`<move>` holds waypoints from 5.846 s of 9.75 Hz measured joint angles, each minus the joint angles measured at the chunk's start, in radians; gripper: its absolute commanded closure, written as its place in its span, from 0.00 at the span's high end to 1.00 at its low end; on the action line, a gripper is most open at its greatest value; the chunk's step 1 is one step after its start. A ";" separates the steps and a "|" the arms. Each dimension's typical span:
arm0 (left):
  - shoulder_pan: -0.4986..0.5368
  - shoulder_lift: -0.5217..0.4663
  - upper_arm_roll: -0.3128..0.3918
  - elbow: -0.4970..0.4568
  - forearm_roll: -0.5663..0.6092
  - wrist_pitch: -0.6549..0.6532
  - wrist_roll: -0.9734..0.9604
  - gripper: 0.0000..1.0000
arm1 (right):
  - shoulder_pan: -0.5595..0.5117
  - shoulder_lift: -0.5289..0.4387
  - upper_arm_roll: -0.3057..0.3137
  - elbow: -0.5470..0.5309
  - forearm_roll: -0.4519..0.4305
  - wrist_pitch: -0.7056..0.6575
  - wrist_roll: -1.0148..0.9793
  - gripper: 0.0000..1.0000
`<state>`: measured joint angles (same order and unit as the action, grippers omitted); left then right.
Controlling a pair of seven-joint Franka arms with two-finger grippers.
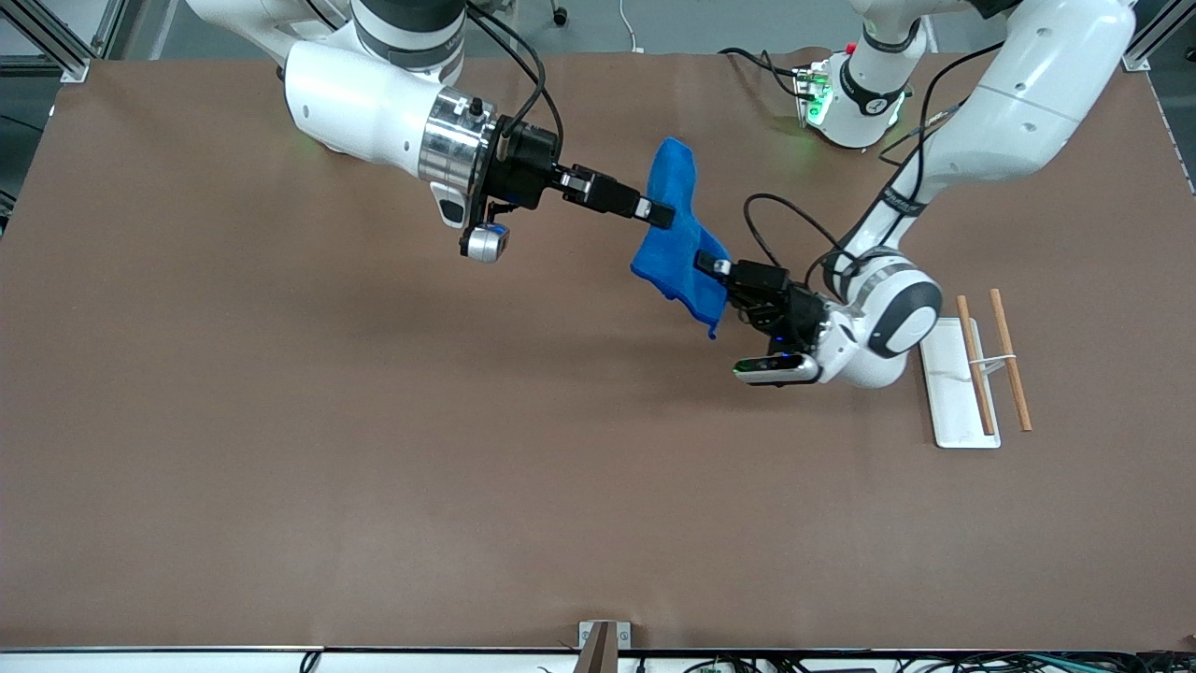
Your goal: Right arm passes towel to left arm to hang
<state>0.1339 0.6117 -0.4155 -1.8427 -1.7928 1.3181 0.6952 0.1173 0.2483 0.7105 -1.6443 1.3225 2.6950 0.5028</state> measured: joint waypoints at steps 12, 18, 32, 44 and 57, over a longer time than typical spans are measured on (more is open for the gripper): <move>0.214 -0.318 0.015 0.112 0.934 0.296 -0.867 0.00 | -0.185 -0.198 -0.445 -0.103 -0.958 -0.833 -0.064 1.00; 0.324 -0.315 0.022 0.171 1.494 0.300 -0.891 0.00 | -0.192 -0.296 -0.822 -0.024 -1.251 -1.032 -0.443 1.00; 0.487 -0.140 0.031 0.331 1.868 0.308 -0.366 0.00 | -0.224 -0.286 -0.747 0.194 -1.346 -1.230 -0.432 1.00; 0.531 -0.035 0.027 0.418 1.925 0.367 -0.288 1.00 | -0.223 -0.282 -0.746 0.194 -1.338 -1.224 -0.433 1.00; 0.522 -0.434 -0.406 0.557 1.925 0.089 -0.779 1.00 | -0.220 -0.278 -0.747 0.194 -1.345 -1.220 -0.496 1.00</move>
<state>0.6555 0.1779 -0.8211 -1.2856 0.1324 1.4073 -0.0835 -0.1031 -0.0301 -0.0368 -1.4503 -0.0225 1.4748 0.0068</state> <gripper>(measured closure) 0.000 0.000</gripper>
